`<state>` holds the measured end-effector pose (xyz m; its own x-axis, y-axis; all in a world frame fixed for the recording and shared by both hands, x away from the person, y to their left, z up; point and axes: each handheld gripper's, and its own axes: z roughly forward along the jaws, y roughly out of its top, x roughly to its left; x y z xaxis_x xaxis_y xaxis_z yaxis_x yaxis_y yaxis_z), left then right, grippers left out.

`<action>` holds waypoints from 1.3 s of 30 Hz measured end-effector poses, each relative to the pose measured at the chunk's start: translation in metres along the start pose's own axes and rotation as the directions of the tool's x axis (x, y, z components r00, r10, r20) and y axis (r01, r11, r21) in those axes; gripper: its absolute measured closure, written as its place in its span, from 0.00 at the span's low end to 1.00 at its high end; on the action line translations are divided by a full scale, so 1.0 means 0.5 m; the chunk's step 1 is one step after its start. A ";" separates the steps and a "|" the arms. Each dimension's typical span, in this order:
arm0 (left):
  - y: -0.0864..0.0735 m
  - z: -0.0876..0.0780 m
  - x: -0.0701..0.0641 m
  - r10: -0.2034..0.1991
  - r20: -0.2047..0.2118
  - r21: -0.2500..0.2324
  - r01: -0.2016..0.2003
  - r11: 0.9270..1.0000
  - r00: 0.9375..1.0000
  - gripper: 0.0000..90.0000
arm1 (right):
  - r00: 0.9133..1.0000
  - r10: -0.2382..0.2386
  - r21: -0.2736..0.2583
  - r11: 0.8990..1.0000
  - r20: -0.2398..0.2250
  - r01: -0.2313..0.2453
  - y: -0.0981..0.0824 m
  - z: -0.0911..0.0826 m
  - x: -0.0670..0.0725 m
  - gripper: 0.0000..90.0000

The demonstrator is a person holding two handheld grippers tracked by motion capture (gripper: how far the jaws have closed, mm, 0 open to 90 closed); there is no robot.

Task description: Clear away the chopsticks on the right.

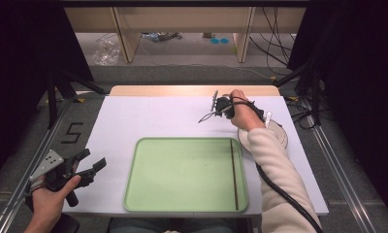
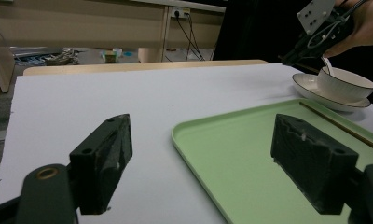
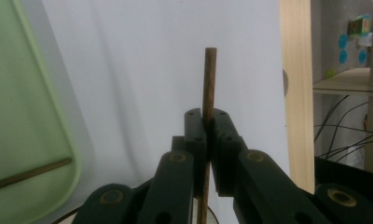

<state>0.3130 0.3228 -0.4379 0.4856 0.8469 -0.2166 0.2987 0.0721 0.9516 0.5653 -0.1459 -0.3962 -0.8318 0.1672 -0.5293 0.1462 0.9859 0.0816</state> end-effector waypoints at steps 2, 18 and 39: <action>0.000 0.000 0.000 0.000 -0.001 0.001 0.000 1.000 1.000 0.23 | 0.999 0.040 -0.009 0.999 -0.007 -0.040 0.001 -0.011 0.000 0.97; 0.000 0.000 0.000 -0.002 -0.001 0.000 0.002 1.000 1.000 0.23 | 0.983 0.183 -0.177 0.969 0.033 -0.174 -0.004 -0.088 -0.037 0.98; 0.000 0.000 0.000 -0.005 -0.001 -0.002 0.005 1.000 1.000 0.23 | 0.914 0.404 -0.391 0.844 0.012 -0.368 -0.008 -0.162 -0.063 0.98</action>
<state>0.3129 0.3229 -0.4380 0.4837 0.8468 -0.2214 0.2993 0.0777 0.9510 0.5474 -0.1543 -0.3116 -0.6950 0.5515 -0.4614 0.2201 0.7740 0.5937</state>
